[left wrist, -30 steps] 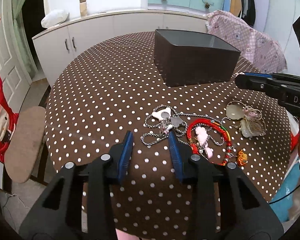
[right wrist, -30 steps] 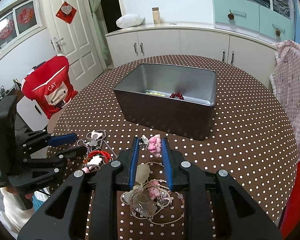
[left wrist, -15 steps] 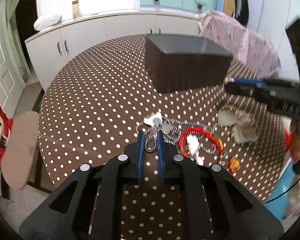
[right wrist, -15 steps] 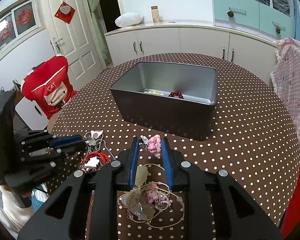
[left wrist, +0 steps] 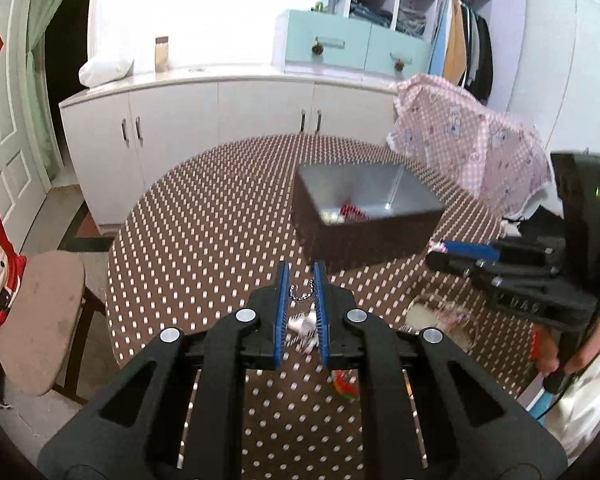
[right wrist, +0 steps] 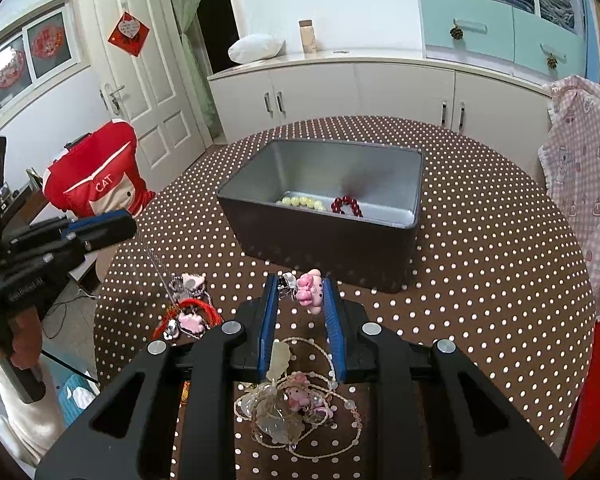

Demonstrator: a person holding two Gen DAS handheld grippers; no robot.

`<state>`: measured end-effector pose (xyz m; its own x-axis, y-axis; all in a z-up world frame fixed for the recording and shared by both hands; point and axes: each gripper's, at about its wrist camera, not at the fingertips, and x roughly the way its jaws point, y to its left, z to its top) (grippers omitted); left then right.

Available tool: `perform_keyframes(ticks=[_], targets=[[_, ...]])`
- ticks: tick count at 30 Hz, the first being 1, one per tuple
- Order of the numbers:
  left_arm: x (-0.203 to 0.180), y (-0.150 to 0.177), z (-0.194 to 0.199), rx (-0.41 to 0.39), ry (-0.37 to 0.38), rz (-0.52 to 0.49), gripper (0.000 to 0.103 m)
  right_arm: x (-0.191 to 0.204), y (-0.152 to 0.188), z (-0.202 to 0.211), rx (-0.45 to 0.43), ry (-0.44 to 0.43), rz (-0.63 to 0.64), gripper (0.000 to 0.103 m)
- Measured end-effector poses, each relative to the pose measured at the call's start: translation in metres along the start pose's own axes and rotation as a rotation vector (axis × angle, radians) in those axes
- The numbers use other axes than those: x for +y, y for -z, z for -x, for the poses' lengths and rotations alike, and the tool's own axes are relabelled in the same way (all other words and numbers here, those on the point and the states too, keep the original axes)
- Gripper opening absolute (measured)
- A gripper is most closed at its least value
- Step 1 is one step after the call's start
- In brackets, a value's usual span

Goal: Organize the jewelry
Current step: 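Grasp a silver chain with the left tool while right tool holds pink charm, then carry the silver chain and pink charm chain over the grey box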

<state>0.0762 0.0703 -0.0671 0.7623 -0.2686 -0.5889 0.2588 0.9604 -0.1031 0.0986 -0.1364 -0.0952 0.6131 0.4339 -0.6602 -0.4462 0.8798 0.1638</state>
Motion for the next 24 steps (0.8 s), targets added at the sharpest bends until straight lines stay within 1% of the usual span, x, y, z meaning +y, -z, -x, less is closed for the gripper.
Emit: perform_keyframes(ticks=[3,9,15,24], targets=[[-0.007,-0.015,0.007,-0.034,0.003,-0.008,0.013,-0.001,-0.008,0.009,-0.026,0.004,0.001,0.021],[-0.019,-0.038,0.017,-0.081,0.013,-0.019,0.013,-0.003,-0.028,0.035,-0.100,0.027,0.021,0.021],[-0.026,-0.062,0.026,-0.128,0.015,-0.017,0.013,-0.006,-0.044,0.054,-0.155,0.055,0.035,0.021],[-0.033,-0.091,0.039,-0.182,0.035,-0.007,0.012,-0.010,-0.067,0.075,-0.217,0.080,0.048,0.021]])
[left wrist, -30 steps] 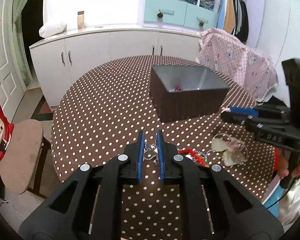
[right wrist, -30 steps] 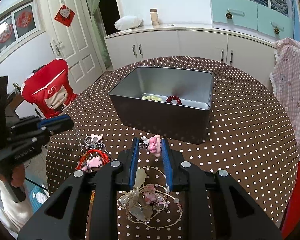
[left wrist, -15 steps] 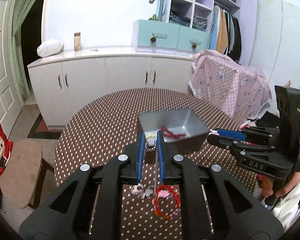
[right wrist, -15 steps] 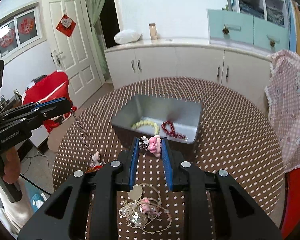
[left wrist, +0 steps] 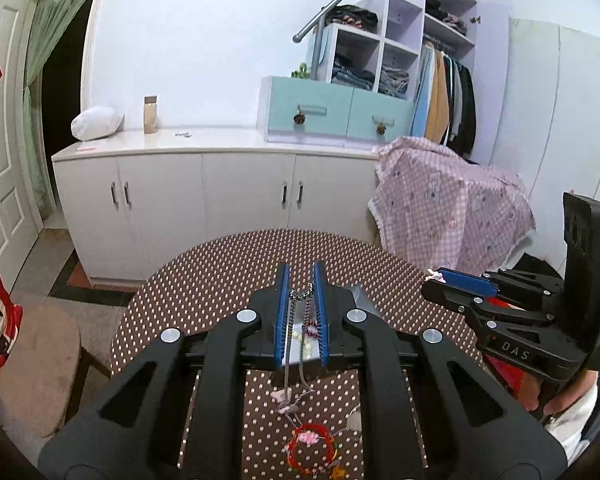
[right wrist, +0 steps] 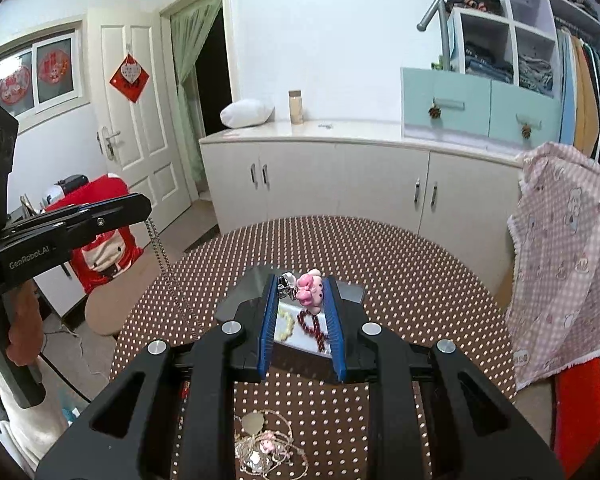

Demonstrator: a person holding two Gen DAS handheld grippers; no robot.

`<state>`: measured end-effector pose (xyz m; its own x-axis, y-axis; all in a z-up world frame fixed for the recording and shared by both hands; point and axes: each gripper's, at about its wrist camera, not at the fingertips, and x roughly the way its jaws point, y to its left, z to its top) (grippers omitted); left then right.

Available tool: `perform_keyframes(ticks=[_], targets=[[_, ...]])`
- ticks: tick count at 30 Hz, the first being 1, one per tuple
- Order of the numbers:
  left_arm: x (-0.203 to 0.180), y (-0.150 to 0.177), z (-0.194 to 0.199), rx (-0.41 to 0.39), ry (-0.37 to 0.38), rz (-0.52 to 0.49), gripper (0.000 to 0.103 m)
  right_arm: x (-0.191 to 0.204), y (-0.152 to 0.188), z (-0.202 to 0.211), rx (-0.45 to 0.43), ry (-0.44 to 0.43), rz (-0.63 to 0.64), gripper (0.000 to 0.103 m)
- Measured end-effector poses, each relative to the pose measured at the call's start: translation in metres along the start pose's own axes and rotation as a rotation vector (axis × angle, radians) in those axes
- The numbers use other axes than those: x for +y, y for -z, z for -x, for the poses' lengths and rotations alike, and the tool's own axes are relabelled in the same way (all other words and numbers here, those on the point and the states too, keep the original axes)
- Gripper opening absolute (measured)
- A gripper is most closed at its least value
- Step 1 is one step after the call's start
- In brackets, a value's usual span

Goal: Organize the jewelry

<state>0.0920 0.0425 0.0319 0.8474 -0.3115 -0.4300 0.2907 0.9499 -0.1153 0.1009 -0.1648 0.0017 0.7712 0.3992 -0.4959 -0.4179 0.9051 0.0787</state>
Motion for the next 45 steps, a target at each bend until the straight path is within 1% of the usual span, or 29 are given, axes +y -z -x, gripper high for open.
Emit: perform_keyframes(ticks=[6,10,11,15,16,19,21,22,25,27,28,30,31,35,40,43,44,45], targets=[[-0.011,-0.019,0.003,-0.027,0.014,-0.006,0.012,-0.002,-0.022,0.005,-0.035,0.008,0.017,0.021],[-0.016,-0.038,0.008,-0.059,0.029,-0.004,0.012,0.000,-0.033,0.010,-0.055,0.010,0.031,0.021],[-0.018,-0.043,0.009,-0.069,0.031,-0.006,0.000,0.001,-0.037,0.011,-0.060,0.009,0.037,0.021],[-0.022,-0.064,0.018,-0.105,0.041,-0.019,0.000,0.003,-0.050,0.014,-0.082,0.006,0.051,0.021],[-0.023,-0.070,0.018,-0.109,0.034,-0.020,0.000,0.003,-0.052,0.015,-0.087,0.005,0.054,0.021],[-0.024,-0.072,0.015,-0.112,0.018,-0.038,0.000,0.003,-0.052,0.016,-0.094,-0.005,0.056,0.021],[-0.023,-0.066,0.010,-0.096,0.025,-0.045,0.000,0.003,-0.046,0.011,-0.079,-0.017,0.055,0.021],[-0.021,-0.059,0.004,-0.081,0.029,-0.046,0.000,0.002,-0.044,0.008,-0.071,-0.018,0.054,0.021],[-0.017,-0.034,-0.010,-0.029,0.009,-0.053,0.001,0.000,-0.030,-0.004,-0.032,-0.028,0.036,0.021],[-0.014,-0.013,-0.020,0.019,0.021,-0.049,0.001,-0.004,-0.016,-0.012,0.002,-0.033,0.018,0.021],[-0.011,0.001,-0.026,0.056,0.032,-0.044,0.001,-0.005,-0.012,-0.015,0.013,-0.035,0.011,0.021],[-0.008,0.018,-0.036,0.106,0.012,-0.036,0.001,-0.009,0.000,-0.021,0.041,-0.040,-0.010,0.021],[-0.004,0.032,-0.043,0.146,-0.004,-0.028,0.001,-0.011,0.006,-0.025,0.058,-0.042,-0.020,0.021],[0.009,0.065,-0.063,0.255,-0.026,0.015,0.001,-0.014,0.024,-0.035,0.106,-0.049,-0.052,0.021],[0.016,0.090,-0.073,0.331,-0.033,0.047,0.001,-0.013,0.040,-0.043,0.145,-0.057,-0.075,0.021],[0.014,0.099,-0.075,0.353,-0.039,0.043,0.001,-0.012,0.048,-0.044,0.158,-0.065,-0.087,0.021],[0.012,0.100,-0.075,0.354,-0.046,0.038,0.004,-0.011,0.050,-0.045,0.160,-0.067,-0.088,0.021],[0.011,0.103,-0.074,0.351,-0.052,0.034,0.031,-0.011,0.051,-0.045,0.163,-0.069,-0.089,0.021]])
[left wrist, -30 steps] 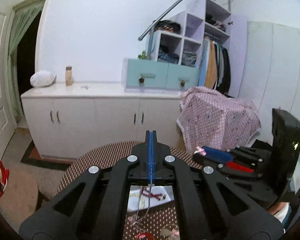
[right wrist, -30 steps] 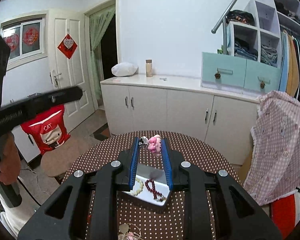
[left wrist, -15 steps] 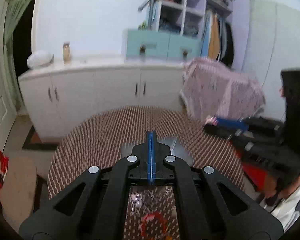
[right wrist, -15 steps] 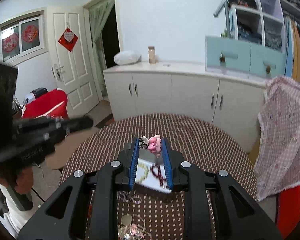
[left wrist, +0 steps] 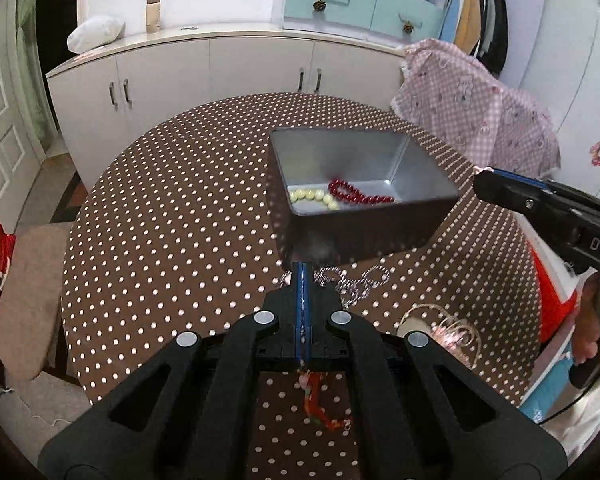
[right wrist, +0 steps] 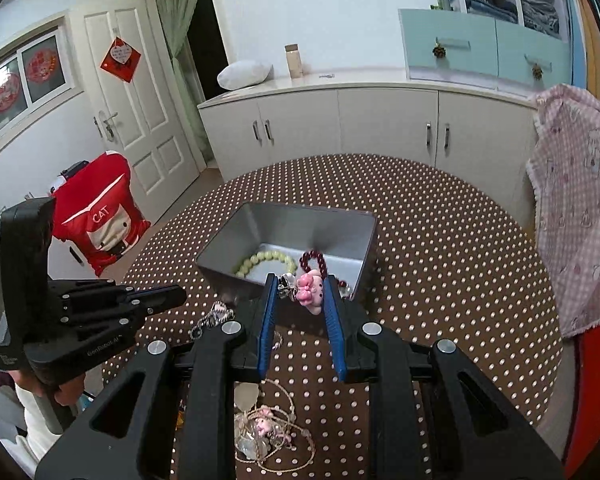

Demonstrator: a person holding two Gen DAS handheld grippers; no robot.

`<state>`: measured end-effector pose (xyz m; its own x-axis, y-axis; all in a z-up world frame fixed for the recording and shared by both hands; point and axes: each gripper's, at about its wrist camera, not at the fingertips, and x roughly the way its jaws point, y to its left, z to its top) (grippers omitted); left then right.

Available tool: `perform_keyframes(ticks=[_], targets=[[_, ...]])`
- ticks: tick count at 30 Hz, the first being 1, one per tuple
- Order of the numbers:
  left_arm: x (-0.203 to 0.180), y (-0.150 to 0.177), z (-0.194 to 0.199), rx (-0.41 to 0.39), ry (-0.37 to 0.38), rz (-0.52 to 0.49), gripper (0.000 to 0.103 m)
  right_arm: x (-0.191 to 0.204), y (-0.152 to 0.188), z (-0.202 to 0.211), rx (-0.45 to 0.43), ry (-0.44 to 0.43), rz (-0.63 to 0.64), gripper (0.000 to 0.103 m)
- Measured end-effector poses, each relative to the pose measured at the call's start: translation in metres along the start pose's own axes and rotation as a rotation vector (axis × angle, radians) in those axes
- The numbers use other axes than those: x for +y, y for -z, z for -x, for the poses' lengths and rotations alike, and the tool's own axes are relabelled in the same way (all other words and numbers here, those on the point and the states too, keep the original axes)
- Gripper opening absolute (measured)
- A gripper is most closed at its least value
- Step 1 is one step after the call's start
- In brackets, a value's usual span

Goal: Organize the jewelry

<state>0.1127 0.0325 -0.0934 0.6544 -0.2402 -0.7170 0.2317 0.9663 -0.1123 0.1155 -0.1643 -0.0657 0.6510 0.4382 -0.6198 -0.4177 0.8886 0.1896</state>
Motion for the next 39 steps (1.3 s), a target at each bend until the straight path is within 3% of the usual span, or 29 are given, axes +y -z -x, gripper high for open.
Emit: perform_keyframes(ticks=[2,4,6,17,21,23,29,33,39], targets=[[0.001,0.004,0.004,-0.040,0.052,0.011,0.092,-0.001,0.003,-0.001,0.007,-0.003,-0.003,0.021],[0.004,0.008,0.013,-0.106,0.082,0.032,0.092,-0.001,0.006,-0.002,0.011,-0.008,-0.008,0.021],[0.002,0.008,0.012,-0.105,0.050,0.017,0.092,-0.002,0.007,-0.003,0.015,-0.006,-0.014,0.021],[-0.003,0.010,-0.029,0.009,-0.014,-0.004,0.092,-0.006,0.020,-0.013,0.038,-0.019,-0.023,0.021],[0.001,0.010,-0.042,0.034,-0.039,0.010,0.090,-0.004,0.030,-0.022,0.074,-0.017,-0.011,0.025],[0.002,0.009,-0.050,0.062,-0.032,0.017,0.083,-0.004,0.034,-0.025,0.084,-0.015,-0.013,0.033],[0.007,0.006,-0.048,0.049,-0.071,0.009,0.037,-0.006,0.046,-0.030,0.112,-0.019,-0.027,0.035],[0.014,0.010,-0.044,0.035,-0.071,0.008,0.030,-0.002,0.057,-0.028,0.128,-0.025,-0.019,0.035],[0.017,0.016,-0.037,0.023,-0.048,0.027,0.030,0.016,0.071,-0.028,0.153,-0.029,0.026,0.035]])
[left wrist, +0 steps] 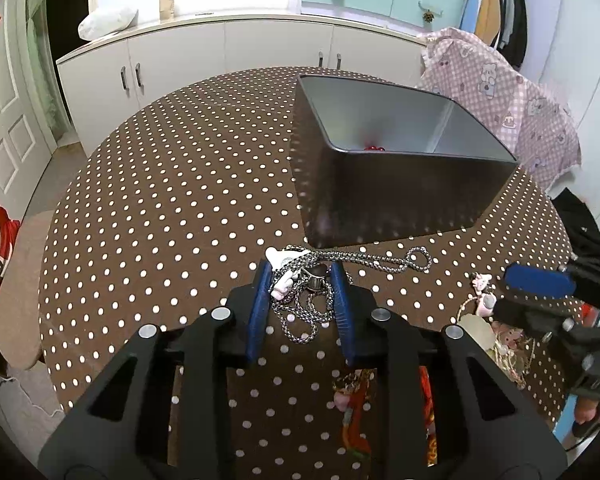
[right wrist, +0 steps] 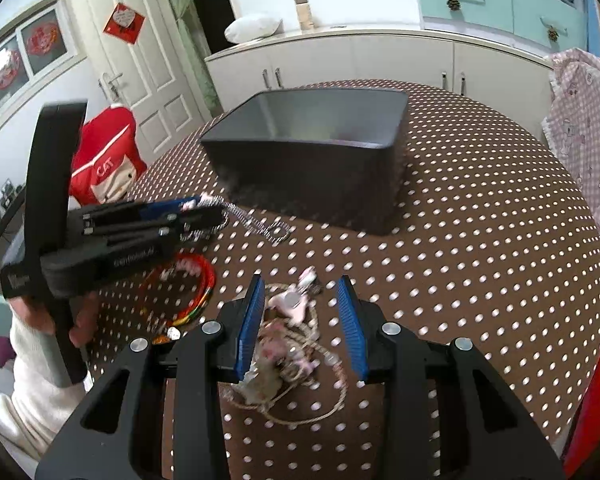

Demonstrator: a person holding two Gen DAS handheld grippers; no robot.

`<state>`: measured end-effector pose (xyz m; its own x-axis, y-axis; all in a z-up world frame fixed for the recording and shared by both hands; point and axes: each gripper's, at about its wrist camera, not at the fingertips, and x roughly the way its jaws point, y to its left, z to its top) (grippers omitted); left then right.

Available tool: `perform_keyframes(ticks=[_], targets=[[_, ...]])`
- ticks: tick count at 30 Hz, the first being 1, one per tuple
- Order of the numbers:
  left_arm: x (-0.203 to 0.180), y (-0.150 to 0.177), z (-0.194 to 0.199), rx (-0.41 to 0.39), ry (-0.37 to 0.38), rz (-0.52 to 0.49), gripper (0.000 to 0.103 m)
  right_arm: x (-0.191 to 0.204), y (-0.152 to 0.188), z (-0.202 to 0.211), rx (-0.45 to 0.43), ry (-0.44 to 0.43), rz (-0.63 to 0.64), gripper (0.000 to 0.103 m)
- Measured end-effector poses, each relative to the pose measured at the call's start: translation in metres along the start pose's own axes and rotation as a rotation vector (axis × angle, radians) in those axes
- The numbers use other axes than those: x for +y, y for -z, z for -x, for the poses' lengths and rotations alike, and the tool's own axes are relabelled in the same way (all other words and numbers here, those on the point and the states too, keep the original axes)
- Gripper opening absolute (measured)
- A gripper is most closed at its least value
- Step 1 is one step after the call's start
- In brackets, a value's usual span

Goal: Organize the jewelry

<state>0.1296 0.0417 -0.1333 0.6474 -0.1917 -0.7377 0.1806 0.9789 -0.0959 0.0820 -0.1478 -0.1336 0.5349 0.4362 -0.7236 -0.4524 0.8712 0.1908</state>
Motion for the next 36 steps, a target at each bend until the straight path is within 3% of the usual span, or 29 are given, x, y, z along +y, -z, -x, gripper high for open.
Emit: perform_keyframes(ticks=[6,10,20,23,36], targets=[[-0.004,0.007,0.006,-0.011,0.003,-0.009,0.030,0.008,0.002,-0.004,0.005,0.014,0.018,0.034],[-0.003,0.011,0.011,-0.019,0.027,-0.006,0.028,0.015,-0.002,-0.011,0.018,0.048,0.049,0.022],[-0.005,0.010,0.019,-0.043,0.049,-0.016,0.017,0.011,-0.006,-0.006,-0.009,0.050,0.028,0.021],[-0.004,0.009,0.020,-0.045,0.053,-0.010,0.008,0.008,-0.010,0.000,-0.027,0.050,0.019,0.021],[-0.009,0.000,0.034,-0.105,0.060,-0.061,0.005,0.000,-0.031,0.021,-0.107,0.062,0.014,0.021]])
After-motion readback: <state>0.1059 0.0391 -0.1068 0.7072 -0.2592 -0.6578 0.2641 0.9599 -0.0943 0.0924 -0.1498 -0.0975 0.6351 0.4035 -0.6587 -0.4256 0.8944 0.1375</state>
